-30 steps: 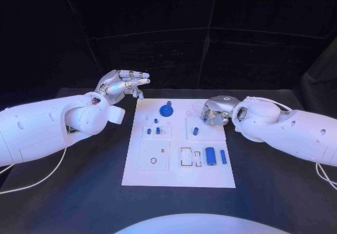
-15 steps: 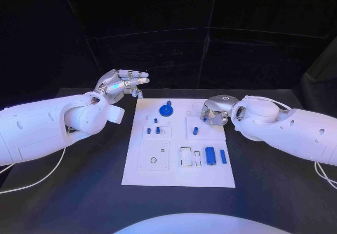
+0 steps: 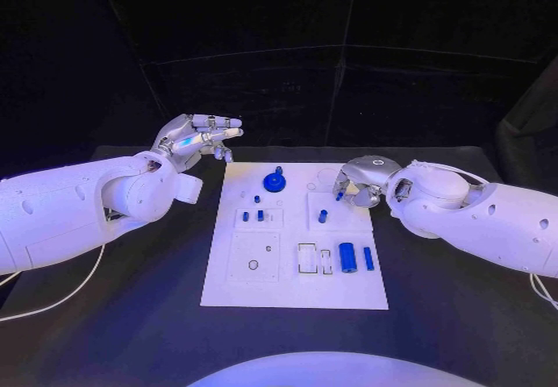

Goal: Assemble the parts on the task board

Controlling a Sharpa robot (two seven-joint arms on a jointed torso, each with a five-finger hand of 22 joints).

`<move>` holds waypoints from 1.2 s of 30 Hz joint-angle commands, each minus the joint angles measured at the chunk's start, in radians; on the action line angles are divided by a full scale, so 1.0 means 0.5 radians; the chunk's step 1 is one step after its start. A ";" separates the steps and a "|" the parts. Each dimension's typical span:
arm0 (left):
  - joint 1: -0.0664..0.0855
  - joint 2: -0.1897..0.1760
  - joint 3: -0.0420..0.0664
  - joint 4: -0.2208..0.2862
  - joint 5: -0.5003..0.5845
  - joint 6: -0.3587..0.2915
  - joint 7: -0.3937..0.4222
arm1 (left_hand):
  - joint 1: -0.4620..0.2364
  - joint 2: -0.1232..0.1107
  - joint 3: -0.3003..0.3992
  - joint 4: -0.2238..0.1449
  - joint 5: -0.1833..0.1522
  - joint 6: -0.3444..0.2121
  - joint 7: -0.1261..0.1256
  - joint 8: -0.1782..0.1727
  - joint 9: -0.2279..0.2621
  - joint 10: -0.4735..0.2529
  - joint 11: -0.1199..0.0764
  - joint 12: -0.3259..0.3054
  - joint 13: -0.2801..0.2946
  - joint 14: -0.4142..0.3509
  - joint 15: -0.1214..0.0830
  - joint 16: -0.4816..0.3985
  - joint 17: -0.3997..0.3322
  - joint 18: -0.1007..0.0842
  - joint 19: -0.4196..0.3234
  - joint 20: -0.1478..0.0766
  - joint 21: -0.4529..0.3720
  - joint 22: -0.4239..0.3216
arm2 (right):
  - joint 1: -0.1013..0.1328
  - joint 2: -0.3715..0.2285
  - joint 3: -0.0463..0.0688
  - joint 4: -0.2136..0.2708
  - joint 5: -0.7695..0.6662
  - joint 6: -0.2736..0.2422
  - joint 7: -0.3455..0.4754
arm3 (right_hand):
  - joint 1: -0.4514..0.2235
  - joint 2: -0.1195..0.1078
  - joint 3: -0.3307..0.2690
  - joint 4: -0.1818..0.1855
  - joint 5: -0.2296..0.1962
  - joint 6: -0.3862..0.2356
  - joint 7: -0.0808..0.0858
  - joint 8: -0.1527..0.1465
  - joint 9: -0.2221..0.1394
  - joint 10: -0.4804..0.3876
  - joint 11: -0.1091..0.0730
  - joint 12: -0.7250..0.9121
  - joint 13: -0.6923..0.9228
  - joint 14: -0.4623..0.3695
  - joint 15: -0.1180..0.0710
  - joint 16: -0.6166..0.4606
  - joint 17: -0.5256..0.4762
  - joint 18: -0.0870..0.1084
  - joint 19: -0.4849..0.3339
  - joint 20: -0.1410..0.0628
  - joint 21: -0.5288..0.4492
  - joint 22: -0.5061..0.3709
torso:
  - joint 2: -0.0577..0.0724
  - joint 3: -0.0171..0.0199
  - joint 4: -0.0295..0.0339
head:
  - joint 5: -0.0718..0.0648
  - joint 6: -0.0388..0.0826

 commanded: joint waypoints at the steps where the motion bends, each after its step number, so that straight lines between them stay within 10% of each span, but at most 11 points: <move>1: 0.004 -0.001 0.002 -0.002 0.012 -0.012 0.039 | 0.007 0.012 0.013 0.002 0.011 0.012 -0.001 0.006 -0.001 0.014 -0.004 0.007 0.001 -0.013 0.001 -0.008 -0.003 0.028 -0.015 -0.004 -0.011 -0.003 | 0.006 -0.024 0.003 0.044 0.029 -0.186 -0.032 | -0.025 -0.002 0.017 -0.002 -0.010 0.015 0.004 -0.002 0.000 0.010 -0.001 -0.007 -0.001 0.055 -0.010 0.013 0.001 -0.041 0.016 0.004 0.009 0.005 | 0.000 -0.0019 0.000 | -0.007 0.005; 18: 0.004 0.002 0.002 -0.003 0.012 -0.018 0.039 | 0.009 0.010 0.013 0.000 0.011 0.009 0.000 0.005 -0.002 0.011 -0.004 0.007 0.000 -0.013 0.000 -0.008 -0.004 0.028 -0.015 -0.005 -0.011 -0.003 | 0.012 -0.136 0.017 0.336 0.111 -0.269 -0.042 | -0.038 -0.013 0.030 0.000 -0.013 0.017 0.003 -0.002 0.000 0.009 -0.001 -0.010 -0.001 0.055 -0.009 0.020 0.005 -0.043 0.020 0.005 0.015 0.014 | 0.001 -0.0011 0.001 | 0.003 0.004; 29: 0.004 0.023 0.002 -0.002 0.012 -0.008 0.035 | -0.004 0.002 0.007 0.004 0.010 -0.005 0.007 0.002 -0.005 0.002 0.001 0.009 -0.003 -0.013 0.004 -0.007 -0.010 0.026 -0.013 -0.004 -0.014 -0.007 | 0.012 0.088 0.014 0.416 0.127 -0.152 -0.023 | -0.054 -0.017 0.042 0.008 -0.012 0.016 0.005 -0.004 0.000 0.007 0.000 -0.014 -0.002 0.054 -0.008 0.025 0.004 -0.043 0.021 0.006 0.020 0.019 | 0.004 -0.0047 0.006 | 0.046 -0.028; 36: 0.004 0.037 0.002 0.003 0.012 -0.003 0.036 | -0.012 0.000 0.004 0.008 0.009 -0.008 0.008 0.002 -0.005 0.000 0.003 0.011 -0.003 -0.012 0.005 -0.006 -0.013 0.025 -0.012 -0.003 -0.016 -0.008 | -0.013 0.236 -0.035 0.383 0.129 -0.068 0.009 | -0.056 -0.017 0.051 0.009 -0.010 0.011 0.006 -0.006 -0.001 0.003 0.001 -0.017 -0.002 0.053 -0.008 0.026 0.001 -0.043 0.020 0.006 0.020 0.019 | 0.004 -0.0022 0.003 | 0.103 -0.063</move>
